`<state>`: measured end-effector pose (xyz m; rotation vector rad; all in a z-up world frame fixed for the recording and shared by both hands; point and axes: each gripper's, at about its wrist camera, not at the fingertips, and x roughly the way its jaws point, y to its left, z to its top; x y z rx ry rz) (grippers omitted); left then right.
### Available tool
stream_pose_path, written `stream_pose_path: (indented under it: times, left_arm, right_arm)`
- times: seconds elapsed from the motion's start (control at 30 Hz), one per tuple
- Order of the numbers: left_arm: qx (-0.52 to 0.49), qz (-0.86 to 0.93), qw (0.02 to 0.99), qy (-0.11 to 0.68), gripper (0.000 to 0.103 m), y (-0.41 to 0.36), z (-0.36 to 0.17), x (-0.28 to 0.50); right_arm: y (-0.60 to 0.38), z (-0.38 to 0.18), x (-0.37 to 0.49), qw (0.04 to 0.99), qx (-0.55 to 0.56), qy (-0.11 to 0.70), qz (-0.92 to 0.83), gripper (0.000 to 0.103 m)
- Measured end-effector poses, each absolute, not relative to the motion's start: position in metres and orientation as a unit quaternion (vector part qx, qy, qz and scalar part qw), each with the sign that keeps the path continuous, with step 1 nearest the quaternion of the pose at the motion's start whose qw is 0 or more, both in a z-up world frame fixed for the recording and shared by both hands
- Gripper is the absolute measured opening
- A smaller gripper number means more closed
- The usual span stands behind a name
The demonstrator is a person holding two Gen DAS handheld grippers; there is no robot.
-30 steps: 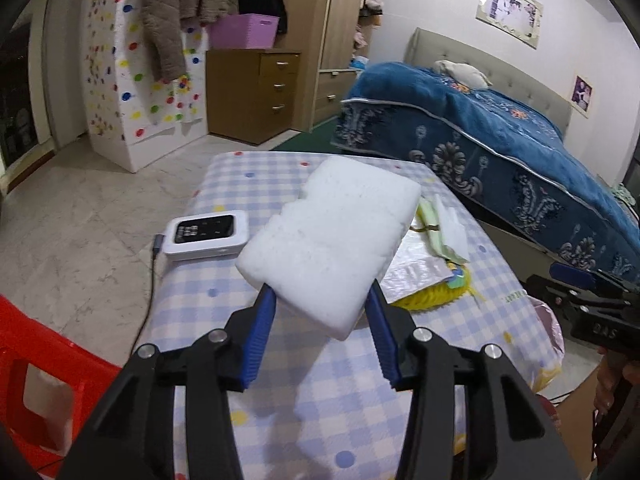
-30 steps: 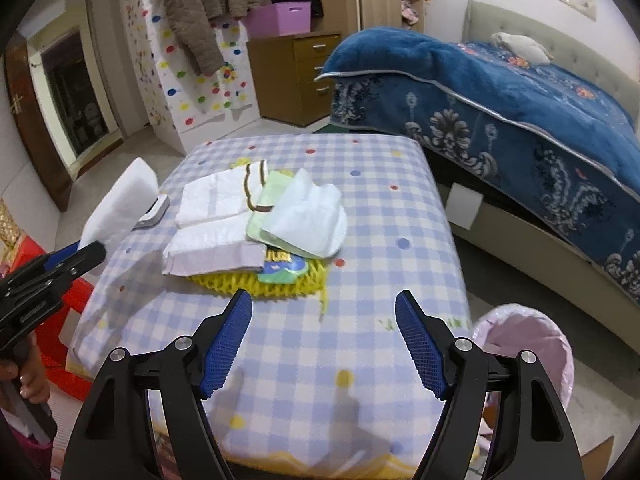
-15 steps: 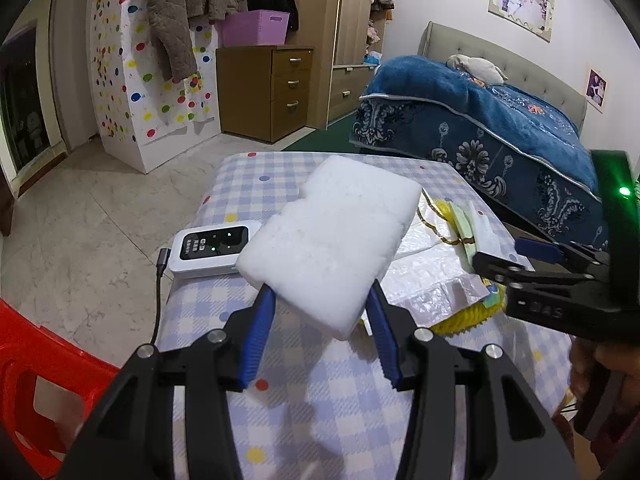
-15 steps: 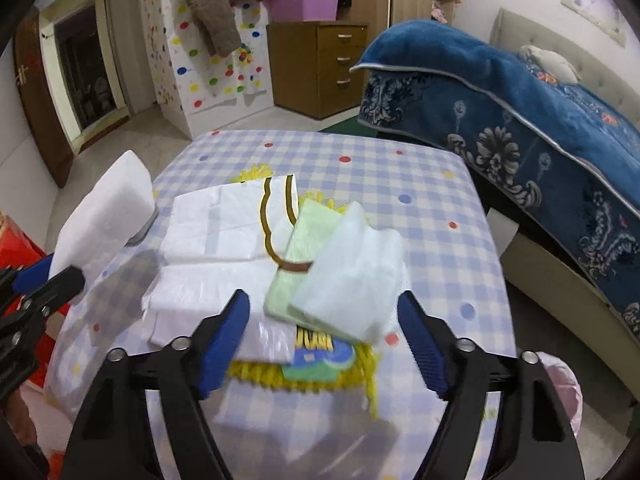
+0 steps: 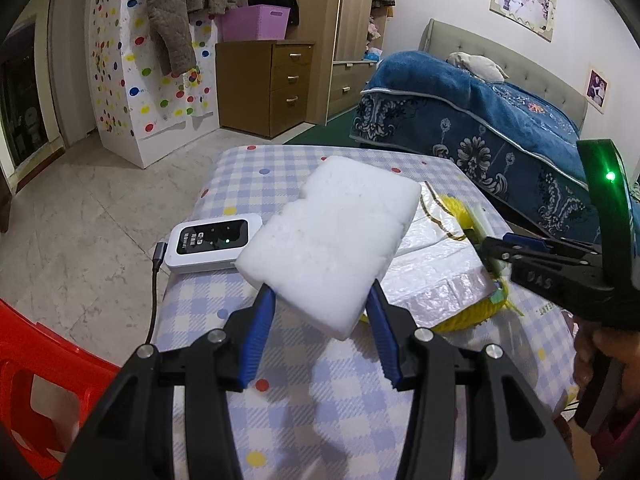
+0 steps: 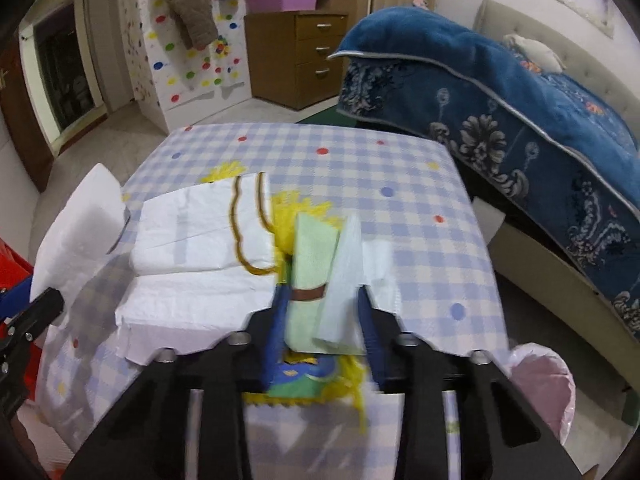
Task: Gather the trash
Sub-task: 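Grasp the pale green paper strip with the right gripper while the left holds the foam, then carry the paper strip with the right gripper while the left carries the foam to the wastebasket, releasing both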
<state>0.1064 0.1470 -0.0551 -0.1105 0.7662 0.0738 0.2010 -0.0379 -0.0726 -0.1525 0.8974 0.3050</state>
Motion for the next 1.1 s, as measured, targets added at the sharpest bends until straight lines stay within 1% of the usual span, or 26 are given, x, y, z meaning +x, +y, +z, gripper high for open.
stream_pose_path:
  times: [0.07, 0.13, 0.33, 0.53, 0.9, 1.1]
  left_arm:
    - [-0.051, 0.035, 0.927, 0.370, 0.045, 0.145, -0.052, 0.103]
    - [-0.049, 0.032, 0.929, 0.367, 0.045, 0.141, -0.047, 0.098]
    - [-0.041, 0.012, 0.934, 0.354, 0.045, 0.121, -0.031, 0.078]
    - [-0.034, -0.028, 0.933, 0.357, 0.046, 0.086, -0.030, 0.068]
    - [0.003, -0.100, 0.926, 0.365, 0.046, 0.009, -0.041, 0.052]
    - [0.029, -0.130, 0.920, 0.368, 0.045, -0.033, -0.045, 0.056]
  right_arm:
    - [-0.050, -0.069, 0.199, 0.889, -0.069, 0.431, 0.140, 0.003]
    - [-0.062, -0.065, 0.196, 0.893, -0.067, 0.424, 0.137, 0.001]
    - [-0.107, -0.042, 0.169, 0.905, -0.026, 0.401, 0.143, 0.001]
    - [-0.141, -0.028, 0.126, 0.907, 0.005, 0.389, 0.159, 0.001]
    - [-0.195, -0.034, 0.079, 0.909, 0.048, 0.390, 0.139, 0.001]
    - [-0.237, -0.037, 0.065, 0.914, 0.076, 0.384, 0.108, 0.001]
